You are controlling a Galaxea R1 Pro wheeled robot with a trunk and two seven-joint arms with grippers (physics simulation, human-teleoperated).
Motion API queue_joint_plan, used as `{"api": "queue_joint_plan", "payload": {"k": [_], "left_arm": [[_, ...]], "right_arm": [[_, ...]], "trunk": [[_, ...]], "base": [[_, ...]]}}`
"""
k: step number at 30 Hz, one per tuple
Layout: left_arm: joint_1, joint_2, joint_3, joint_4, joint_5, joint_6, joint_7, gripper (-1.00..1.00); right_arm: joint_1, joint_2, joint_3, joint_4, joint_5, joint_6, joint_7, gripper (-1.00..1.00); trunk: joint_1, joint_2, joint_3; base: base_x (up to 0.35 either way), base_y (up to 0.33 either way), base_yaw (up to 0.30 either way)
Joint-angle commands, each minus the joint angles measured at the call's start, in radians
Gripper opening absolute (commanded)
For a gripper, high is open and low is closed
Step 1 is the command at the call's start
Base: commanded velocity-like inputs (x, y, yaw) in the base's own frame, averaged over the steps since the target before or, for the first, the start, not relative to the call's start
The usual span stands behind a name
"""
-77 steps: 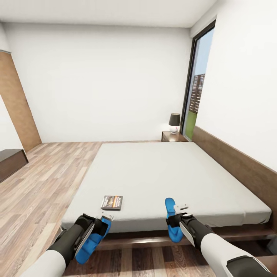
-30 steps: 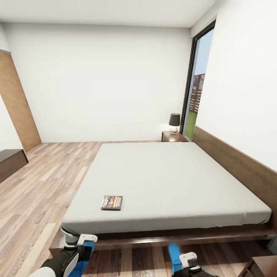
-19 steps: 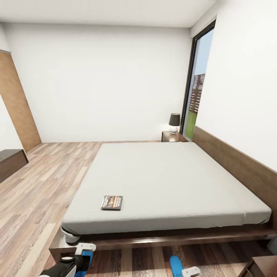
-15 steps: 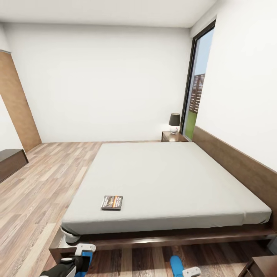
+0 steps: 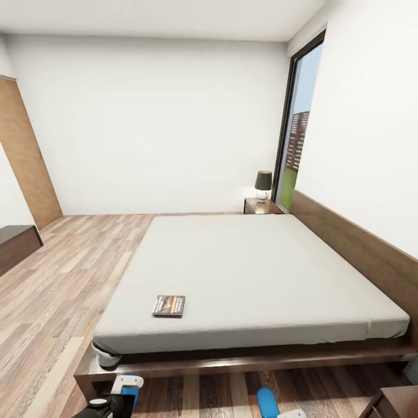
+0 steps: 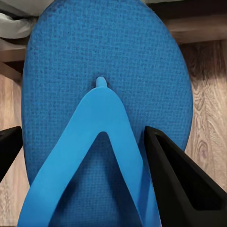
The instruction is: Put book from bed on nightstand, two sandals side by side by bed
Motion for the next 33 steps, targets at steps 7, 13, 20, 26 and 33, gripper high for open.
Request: {"api": "queue_joint_plan", "payload": {"k": [7, 13, 20, 26, 33], "left_arm": [[0.023, -0.005, 0.004, -0.001, -0.011, 0.003, -0.005, -1.0], [0.063, -0.008, 0.005, -0.001, -0.011, -0.022, -0.003, -1.0], [0.112, -0.01, 0.007, 0.0, -0.011, -0.06, 0.059, -1.0], [0.135, -0.009, 0.006, 0.0, 0.028, -0.07, 0.068, -1.0], [0.161, -0.01, 0.006, 0.001, 0.047, -0.108, 0.069, -1.0]], "right_arm": [[-0.001, 0.002, 0.006, 0.004, -0.005, -0.005, 0.0, -1.0], [0.006, 0.003, 0.006, 0.016, -0.006, -0.005, -0.001, -1.0], [0.028, 0.003, 0.006, 0.017, -0.004, -0.005, 0.0, -1.0], [0.042, 0.005, 0.007, 0.017, -0.002, -0.005, 0.0, -1.0], [0.05, 0.007, 0.008, 0.018, -0.003, -0.005, 0.0, -1.0]], "trunk": [[0.0, -0.001, -0.002], [0.0, -0.001, -0.002], [0.0, -0.001, -0.002], [0.0, -0.001, -0.002], [0.0, -0.001, -0.002]], "base": [[0.0, 0.0, 0.0], [0.0, 0.0, 0.0], [0.0, 0.0, 0.0], [0.0, 0.0, 0.0], [0.0, 0.0, 0.0]]}}
